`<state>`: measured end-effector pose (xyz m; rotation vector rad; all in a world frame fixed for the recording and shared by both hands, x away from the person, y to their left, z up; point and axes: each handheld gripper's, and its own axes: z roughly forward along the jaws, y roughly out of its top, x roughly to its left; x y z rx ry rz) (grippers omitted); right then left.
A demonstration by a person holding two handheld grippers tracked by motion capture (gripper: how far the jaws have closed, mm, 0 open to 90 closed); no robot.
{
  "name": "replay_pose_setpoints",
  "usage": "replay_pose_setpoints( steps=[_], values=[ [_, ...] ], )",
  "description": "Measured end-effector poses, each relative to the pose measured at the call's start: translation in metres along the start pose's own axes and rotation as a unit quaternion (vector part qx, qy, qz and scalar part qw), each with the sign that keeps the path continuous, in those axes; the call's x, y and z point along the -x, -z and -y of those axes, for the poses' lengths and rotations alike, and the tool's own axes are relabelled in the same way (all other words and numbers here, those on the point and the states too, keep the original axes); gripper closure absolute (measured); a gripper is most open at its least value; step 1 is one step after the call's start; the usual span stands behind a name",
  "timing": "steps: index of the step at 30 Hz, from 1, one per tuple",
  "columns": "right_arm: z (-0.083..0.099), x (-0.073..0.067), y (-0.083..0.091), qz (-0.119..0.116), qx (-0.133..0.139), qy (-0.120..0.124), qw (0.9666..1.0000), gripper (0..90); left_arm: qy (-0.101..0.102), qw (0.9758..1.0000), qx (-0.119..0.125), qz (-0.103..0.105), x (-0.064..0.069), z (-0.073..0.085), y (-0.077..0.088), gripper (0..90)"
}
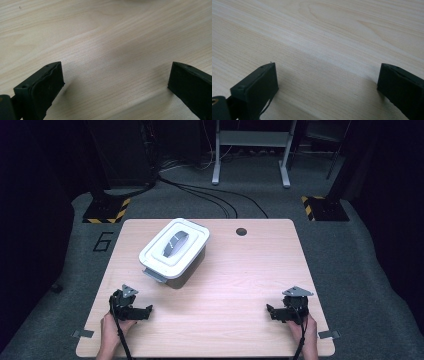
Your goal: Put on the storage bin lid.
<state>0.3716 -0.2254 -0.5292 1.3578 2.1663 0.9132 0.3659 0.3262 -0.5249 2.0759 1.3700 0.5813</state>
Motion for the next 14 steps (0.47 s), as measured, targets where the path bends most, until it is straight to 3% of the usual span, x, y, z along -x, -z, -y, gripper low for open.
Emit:
replay_pose_setpoints(
  steps=[3,5,10,14],
  values=[
    [0.0,0.0,0.0,0.0,0.0,0.0,1.0,2.0,0.02,0.9993,0.028,0.012,-0.0028,0.0078,-0.0016,0.0],
    [0.0,0.0,0.0,0.0,0.0,0.0,1.0,2.0,0.024,0.9991,0.035,0.007,-0.0027,0.0099,-0.0013,0.0],
    [0.0,-0.0001,0.0,0.0,0.0,-0.001,1.0,2.0,0.023,0.9993,0.028,0.01,-0.0033,0.0094,-0.0003,0.0],
    [0.0,0.0,0.0,0.0,0.0,0.0,1.0,1.9,0.027,0.999,0.037,0.003,-0.0018,0.009,-0.0022,0.0]
  ],
)
